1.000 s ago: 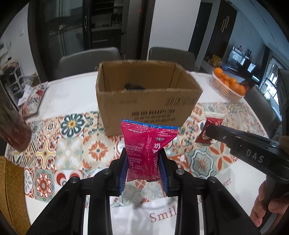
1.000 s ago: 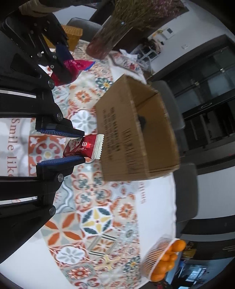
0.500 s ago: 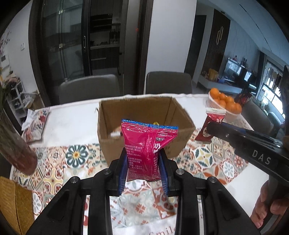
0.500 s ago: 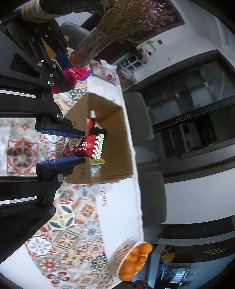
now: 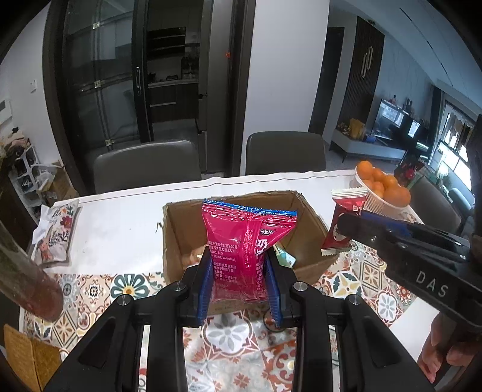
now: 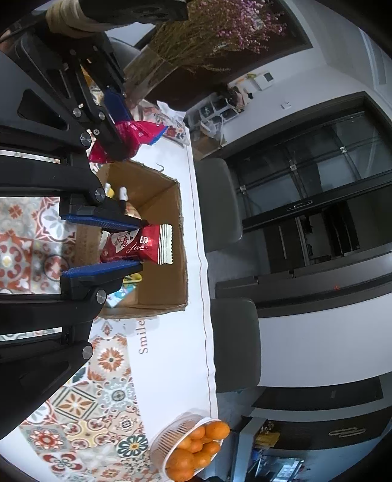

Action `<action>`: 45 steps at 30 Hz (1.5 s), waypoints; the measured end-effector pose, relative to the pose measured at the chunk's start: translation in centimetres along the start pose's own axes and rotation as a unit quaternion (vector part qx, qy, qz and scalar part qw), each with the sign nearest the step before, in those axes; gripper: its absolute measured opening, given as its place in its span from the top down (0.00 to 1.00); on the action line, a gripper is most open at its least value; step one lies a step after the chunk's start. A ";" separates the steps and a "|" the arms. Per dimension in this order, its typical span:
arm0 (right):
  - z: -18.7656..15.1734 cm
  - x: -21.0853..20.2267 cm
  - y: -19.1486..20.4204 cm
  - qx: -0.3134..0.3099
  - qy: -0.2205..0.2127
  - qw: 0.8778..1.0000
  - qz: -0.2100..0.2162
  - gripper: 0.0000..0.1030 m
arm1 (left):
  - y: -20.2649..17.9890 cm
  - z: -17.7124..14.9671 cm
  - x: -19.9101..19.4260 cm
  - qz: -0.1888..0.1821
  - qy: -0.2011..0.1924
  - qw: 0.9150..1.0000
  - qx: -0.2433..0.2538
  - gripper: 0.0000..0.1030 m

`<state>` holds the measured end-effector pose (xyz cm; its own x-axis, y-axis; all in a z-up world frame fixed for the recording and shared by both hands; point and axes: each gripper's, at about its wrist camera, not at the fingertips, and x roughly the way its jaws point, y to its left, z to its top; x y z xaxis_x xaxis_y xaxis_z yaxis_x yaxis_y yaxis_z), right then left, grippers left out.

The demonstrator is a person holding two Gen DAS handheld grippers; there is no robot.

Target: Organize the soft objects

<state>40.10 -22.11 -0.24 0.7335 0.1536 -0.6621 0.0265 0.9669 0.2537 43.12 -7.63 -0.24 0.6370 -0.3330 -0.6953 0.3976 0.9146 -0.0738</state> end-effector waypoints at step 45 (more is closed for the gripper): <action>-5.0 -8.4 3.1 -0.036 -0.043 0.992 -0.110 0.15 | 0.6 -7.5 -11.2 0.092 -0.071 0.993 -0.009 0.21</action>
<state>30.62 -19.36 2.65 0.7705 -0.0778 -0.6327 0.1460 0.9877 0.0562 31.25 -1.57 2.15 0.7856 -0.1875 -0.5896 0.2545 0.9665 0.0318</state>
